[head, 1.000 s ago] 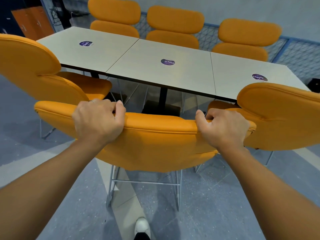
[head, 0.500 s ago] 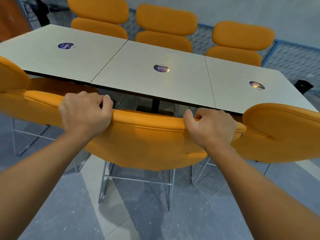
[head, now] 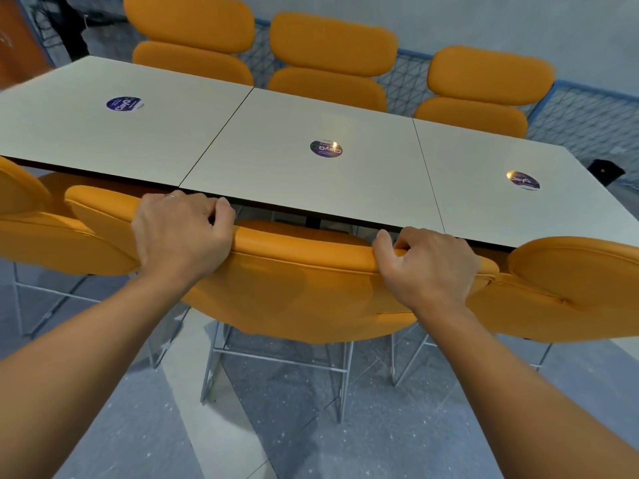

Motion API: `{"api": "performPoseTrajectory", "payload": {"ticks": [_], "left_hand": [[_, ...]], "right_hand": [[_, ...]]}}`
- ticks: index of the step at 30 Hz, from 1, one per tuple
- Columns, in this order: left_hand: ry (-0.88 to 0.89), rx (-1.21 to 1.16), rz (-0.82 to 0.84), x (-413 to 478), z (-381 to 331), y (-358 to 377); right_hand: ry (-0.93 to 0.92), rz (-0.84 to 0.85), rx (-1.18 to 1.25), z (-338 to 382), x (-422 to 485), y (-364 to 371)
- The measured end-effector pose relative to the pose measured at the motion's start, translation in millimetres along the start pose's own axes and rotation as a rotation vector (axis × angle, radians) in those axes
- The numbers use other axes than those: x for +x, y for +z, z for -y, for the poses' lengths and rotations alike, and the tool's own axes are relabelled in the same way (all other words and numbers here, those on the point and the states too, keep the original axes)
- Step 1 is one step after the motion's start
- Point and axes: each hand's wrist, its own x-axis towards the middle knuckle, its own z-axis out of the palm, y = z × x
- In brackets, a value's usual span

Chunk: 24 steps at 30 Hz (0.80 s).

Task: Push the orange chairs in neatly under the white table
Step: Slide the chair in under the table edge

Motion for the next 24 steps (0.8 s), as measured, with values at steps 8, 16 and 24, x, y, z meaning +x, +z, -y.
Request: {"api": "performPoseTrajectory", "payload": {"ticks": [8, 16, 24], "left_hand": [[0.038, -0.057, 0.027, -14.6, -3.3, -15.1], [0.093, -0.043, 0.041, -0.9, -0.3, -5.1], [0.064, 0.003, 0.061, 43.5, 17.5, 21.0]], "right_hand": [[0.026, -0.041, 0.008, -0.8, -20.7, 1.3], [0.052, -0.099, 0.013, 0.7, -7.6, 6.8], [0.078, -0.098, 0.017, 20.2, 24.9, 34.3]]}}
